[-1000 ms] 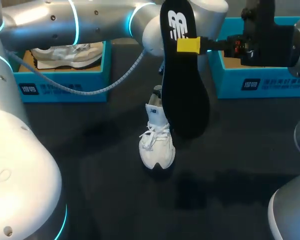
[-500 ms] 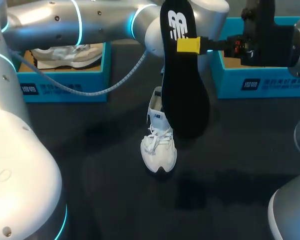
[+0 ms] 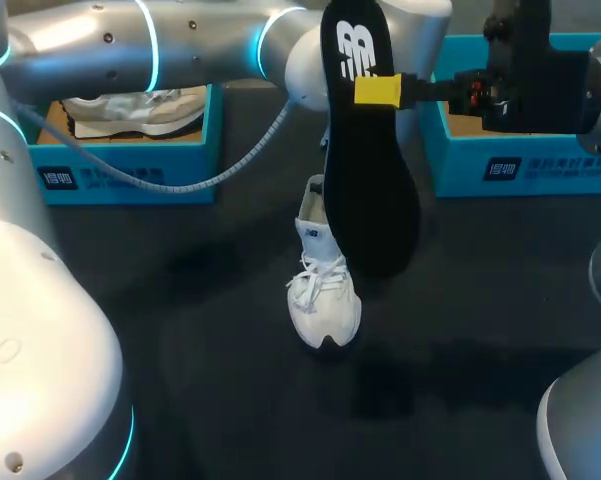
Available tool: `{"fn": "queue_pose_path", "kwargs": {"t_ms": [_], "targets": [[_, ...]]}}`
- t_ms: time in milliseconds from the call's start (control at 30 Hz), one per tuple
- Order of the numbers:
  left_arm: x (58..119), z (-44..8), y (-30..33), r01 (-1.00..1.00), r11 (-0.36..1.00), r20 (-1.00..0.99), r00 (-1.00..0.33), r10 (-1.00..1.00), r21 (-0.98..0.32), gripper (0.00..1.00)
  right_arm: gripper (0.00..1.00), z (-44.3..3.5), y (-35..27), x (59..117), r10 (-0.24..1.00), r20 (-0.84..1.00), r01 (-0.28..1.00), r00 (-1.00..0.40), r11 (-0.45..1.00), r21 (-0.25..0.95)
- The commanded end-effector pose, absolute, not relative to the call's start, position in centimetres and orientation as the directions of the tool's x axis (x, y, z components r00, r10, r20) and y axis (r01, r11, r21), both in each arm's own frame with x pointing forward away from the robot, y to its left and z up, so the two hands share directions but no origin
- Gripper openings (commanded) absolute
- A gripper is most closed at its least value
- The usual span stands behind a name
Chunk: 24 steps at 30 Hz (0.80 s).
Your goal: Take the shoe out of the shoebox, open the shoe tongue, remove and reinsert the insole, then place the shoe into the shoebox
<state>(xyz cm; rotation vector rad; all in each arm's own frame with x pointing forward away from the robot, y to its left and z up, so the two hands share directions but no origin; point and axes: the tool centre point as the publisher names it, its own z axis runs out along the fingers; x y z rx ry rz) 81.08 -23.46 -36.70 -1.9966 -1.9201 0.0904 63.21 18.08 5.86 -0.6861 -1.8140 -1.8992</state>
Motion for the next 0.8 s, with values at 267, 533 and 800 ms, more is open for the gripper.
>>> {"fn": "queue_pose_path", "kwargs": {"t_ms": [267, 533, 800], "targets": [[78.9, -35.2, -21.8, 0.961, -0.012, 0.194, 0.068, 0.979, -0.275, 0.00, 0.00, 5.9, 18.5, 63.4, 0.037, 0.617, 0.615, -0.786, -0.054, 0.787], [78.2, -34.0, -20.6, 0.968, -0.011, 0.173, 0.056, 0.983, -0.252, 0.00, 0.00, 5.9, 18.5, 63.4, 0.037, 0.617, 0.615, -0.786, -0.054, 0.787], [77.4, -33.5, -19.7, 0.970, -0.011, 0.169, 0.053, 0.984, -0.242, 0.00, 0.00, 5.9, 18.5, 63.4, 0.037, 0.617, 0.615, -0.786, -0.054, 0.787]]}}
